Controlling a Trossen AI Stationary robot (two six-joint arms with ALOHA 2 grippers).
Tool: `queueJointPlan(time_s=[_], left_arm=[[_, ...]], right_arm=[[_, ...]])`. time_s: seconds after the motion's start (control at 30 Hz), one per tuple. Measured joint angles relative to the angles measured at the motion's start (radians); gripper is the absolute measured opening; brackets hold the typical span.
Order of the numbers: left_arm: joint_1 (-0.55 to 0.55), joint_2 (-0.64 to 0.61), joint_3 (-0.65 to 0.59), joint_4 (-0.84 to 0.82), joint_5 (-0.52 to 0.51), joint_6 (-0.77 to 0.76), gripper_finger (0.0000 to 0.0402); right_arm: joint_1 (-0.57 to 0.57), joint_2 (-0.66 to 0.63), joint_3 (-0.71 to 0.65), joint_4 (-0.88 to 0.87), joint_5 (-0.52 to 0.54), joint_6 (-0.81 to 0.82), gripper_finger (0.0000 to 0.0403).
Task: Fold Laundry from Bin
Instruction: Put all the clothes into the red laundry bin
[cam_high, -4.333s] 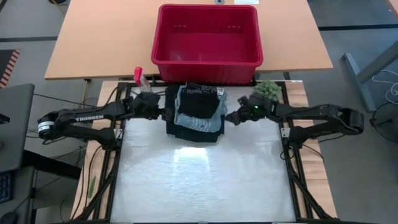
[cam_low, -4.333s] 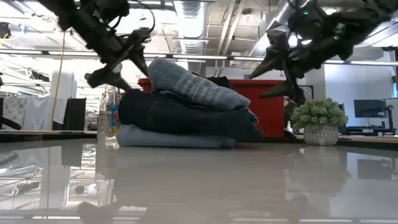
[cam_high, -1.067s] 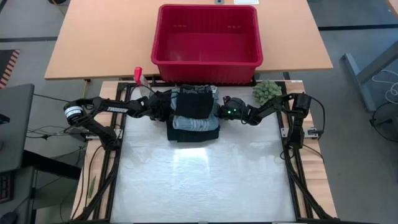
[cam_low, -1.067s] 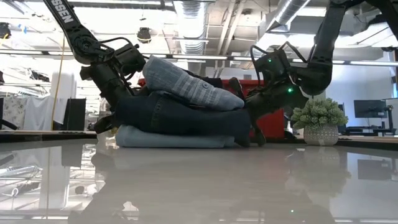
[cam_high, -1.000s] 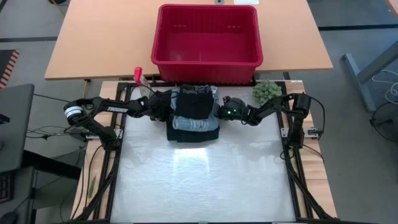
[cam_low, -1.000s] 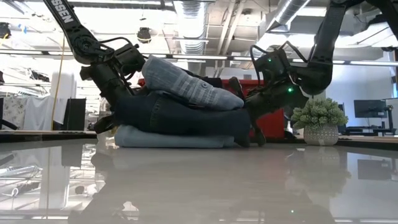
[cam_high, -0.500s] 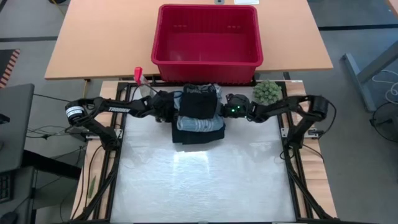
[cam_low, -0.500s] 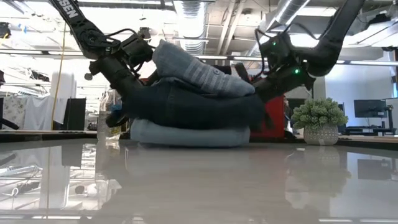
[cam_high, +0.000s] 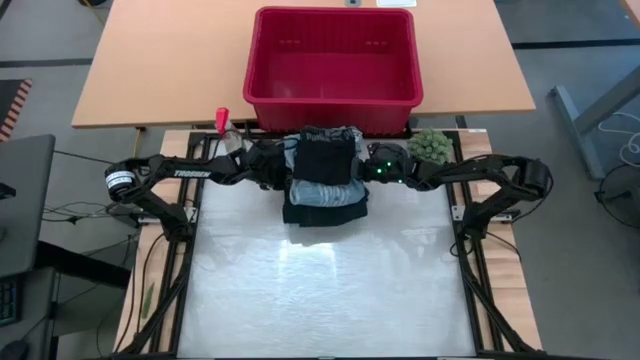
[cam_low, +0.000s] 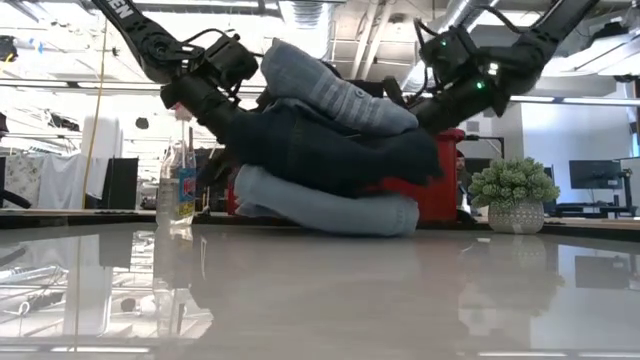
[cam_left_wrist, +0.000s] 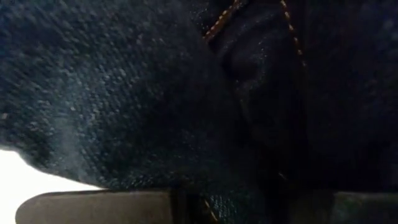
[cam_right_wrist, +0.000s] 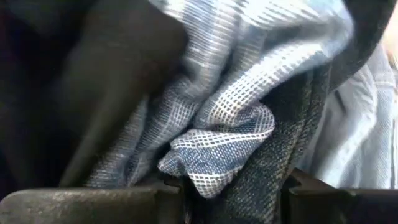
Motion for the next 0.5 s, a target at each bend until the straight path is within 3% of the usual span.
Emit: queueJointPlan(time_s=[0.3,0.5], left_arm=[[0.000,-0.005,0.094,-0.004,-0.009,0.023,0.0058],[0.002,-0.056,0.146,-0.054,-0.035,0.080,0.0057]], right_arm=[[-0.026,-0.064,0.165,-0.255,-0.013,-0.131,0.0132],[-0.027,-0.089,0.190,-0.273,-0.012,-0.155,0.0131]])
